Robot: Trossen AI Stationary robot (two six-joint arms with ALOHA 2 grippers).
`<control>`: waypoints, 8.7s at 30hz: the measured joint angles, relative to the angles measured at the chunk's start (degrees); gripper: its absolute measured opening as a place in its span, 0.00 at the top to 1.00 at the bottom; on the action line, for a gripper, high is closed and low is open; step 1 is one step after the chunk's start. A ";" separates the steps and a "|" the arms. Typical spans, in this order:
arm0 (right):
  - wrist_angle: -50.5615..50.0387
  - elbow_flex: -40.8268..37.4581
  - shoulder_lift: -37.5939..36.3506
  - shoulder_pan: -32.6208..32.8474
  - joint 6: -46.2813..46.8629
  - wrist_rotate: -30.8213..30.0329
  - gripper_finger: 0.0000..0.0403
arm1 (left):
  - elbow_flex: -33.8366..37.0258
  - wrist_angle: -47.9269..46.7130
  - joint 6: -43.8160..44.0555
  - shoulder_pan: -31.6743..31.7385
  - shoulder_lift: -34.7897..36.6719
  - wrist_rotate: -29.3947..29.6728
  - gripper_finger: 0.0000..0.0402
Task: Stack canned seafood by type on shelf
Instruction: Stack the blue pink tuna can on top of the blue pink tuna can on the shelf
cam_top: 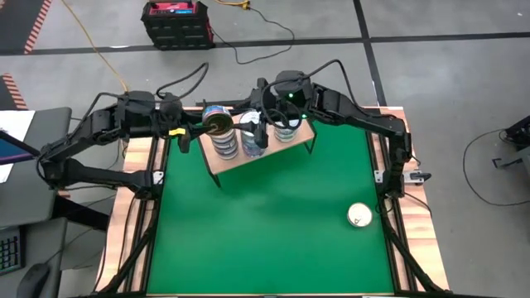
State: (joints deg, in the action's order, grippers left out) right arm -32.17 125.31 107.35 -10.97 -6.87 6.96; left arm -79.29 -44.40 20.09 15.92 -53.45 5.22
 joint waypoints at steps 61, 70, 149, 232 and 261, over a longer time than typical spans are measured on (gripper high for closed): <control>-5.09 0.73 0.83 0.01 8.87 0.66 0.28 | 0.81 -8.35 -2.24 29.95 -6.54 -47.55 0.47; -5.13 0.73 0.83 0.01 8.95 0.66 0.28 | 0.81 -8.07 -4.98 29.90 -6.64 -45.44 0.46; -38.98 -32.37 -10.56 27.45 30.92 -14.52 0.28 | 24.97 17.96 -38.28 -28.40 6.77 -5.02 0.41; -34.77 -54.39 -12.41 48.26 9.68 -15.55 0.09 | 30.01 39.31 -15.20 -42.79 -30.12 17.69 0.41; -25.01 -41.91 -7.54 44.23 -4.57 -41.35 0.47 | 29.90 45.27 -31.81 -48.04 -20.92 41.71 0.41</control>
State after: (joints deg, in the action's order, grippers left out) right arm -57.18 83.40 99.81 33.25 -11.45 -34.39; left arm -49.39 0.87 -11.72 -32.12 -74.37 46.93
